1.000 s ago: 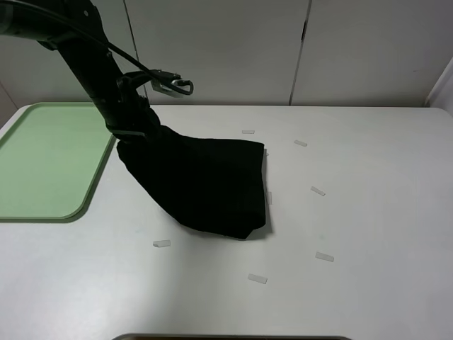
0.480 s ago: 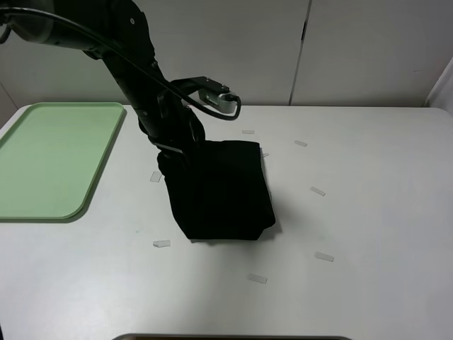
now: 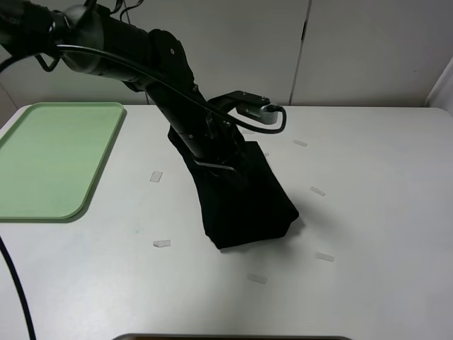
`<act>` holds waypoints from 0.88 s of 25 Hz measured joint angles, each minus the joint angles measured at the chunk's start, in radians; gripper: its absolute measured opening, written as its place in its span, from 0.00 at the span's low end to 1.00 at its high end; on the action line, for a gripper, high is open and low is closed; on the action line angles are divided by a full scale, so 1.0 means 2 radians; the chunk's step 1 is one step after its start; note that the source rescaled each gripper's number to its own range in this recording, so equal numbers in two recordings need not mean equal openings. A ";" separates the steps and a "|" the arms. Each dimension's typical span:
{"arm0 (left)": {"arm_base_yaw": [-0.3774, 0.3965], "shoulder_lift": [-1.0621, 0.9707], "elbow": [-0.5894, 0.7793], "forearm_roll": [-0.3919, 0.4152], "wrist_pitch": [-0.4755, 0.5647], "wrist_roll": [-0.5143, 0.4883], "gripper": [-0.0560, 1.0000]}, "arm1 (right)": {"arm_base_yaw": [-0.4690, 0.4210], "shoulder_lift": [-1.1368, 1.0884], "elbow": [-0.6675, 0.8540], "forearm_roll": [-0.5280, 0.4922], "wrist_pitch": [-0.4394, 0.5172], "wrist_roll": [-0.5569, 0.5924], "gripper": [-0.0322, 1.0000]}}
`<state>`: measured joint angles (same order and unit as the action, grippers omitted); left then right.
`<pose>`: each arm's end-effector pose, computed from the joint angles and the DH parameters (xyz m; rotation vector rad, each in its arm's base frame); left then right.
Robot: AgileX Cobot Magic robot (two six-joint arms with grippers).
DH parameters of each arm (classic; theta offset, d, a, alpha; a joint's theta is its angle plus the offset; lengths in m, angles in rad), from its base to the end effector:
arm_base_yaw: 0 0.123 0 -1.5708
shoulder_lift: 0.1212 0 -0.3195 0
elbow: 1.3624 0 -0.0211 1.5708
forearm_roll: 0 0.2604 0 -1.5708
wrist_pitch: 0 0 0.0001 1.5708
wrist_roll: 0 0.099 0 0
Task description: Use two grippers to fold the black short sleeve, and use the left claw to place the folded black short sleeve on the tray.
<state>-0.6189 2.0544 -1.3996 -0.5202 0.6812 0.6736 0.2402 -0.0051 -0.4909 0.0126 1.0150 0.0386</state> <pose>0.3471 -0.2853 0.1766 1.2505 2.4701 -0.5359 -0.0214 -0.0041 0.2795 -0.2022 1.9976 0.1935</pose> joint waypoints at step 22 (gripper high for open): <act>-0.056 0.019 0.000 -0.095 -0.182 0.275 0.69 | 0.000 0.000 0.000 0.000 0.000 0.000 1.00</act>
<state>-0.7312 2.0930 -1.3996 -0.7094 0.3169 1.2230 0.2402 -0.0051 -0.4909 0.0126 1.0150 0.0386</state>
